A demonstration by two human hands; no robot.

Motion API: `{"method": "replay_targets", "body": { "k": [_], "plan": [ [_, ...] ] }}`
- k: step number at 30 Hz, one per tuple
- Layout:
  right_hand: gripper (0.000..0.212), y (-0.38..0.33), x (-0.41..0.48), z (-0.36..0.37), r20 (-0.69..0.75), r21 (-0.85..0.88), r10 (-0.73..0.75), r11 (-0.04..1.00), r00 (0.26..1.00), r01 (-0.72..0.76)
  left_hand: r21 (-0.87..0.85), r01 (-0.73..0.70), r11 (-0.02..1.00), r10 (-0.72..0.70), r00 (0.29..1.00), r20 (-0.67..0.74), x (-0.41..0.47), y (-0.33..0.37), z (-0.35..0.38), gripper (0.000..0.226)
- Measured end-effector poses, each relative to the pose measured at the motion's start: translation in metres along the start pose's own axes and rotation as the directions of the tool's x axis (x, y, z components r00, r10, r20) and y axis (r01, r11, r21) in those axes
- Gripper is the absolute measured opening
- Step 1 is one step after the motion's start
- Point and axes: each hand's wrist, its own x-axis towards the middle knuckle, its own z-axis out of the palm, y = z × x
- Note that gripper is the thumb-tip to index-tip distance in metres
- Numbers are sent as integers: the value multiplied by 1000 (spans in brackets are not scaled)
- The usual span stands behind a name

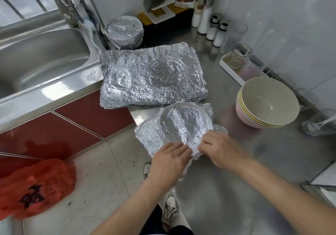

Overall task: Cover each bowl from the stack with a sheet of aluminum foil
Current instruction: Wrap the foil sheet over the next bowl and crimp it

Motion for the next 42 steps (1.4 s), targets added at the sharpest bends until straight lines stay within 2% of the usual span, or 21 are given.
{"method": "replay_targets", "body": {
  "k": [4, 7, 11, 15, 21, 24, 28, 32, 35, 38, 40, 42],
  "plan": [
    [27, 5, -3, -16, 47, 138, 244, 959, 969, -249, -126, 127, 984, -123, 992, 38, 18, 29, -7, 33],
    [24, -1, 1, -17, 57, 281, 292, 913, 955, -296, -214, 130, 968, -128, 991, 25, 22, 17, -24, 36],
    [18, -10, 3, -7, 68, 268, 179, 944, 982, -191, -229, 0, 973, 26, 994, 110, 10, -19, -33, 37],
    [17, -12, 3, -7, 47, 225, 99, 968, 994, -107, -185, -57, 981, 93, 977, 193, -1, -31, -28, 42],
    [17, -11, -3, 1, 54, 44, 18, 999, 998, -21, -73, -117, 990, 120, 992, 38, 2, -31, -21, 37],
    [19, -8, -6, 8, 1, -23, 2, 1000, 1000, -2, -16, -129, 992, 129, 992, -15, 3, -29, -14, 34],
    [23, -4, -7, 7, -57, -101, -124, 988, 991, 118, 49, -139, 989, 143, 986, -89, -1, -27, -5, 29],
    [26, 5, -3, -1, -4, -108, -189, 976, 982, 187, 67, -97, 993, 105, 985, -140, 0, -18, 0, 26],
    [32, 9, 3, -12, 111, -61, -53, 996, 992, 60, 72, 15, 997, -11, 998, -61, 7, 1, 2, 27],
    [41, 5, 5, -21, 114, 65, 116, 990, 987, -124, 1, 153, 988, -153, 988, -9, 22, 17, 1, 29],
    [34, 0, 4, -20, 100, 140, 142, 978, 985, -155, -82, 179, 980, -182, 983, -33, 30, 18, -3, 32],
    [30, -1, 1, -14, 104, 174, 124, 975, 987, -140, -152, 140, 978, -151, 987, -63, 28, 10, -10, 32]
  ]
}}
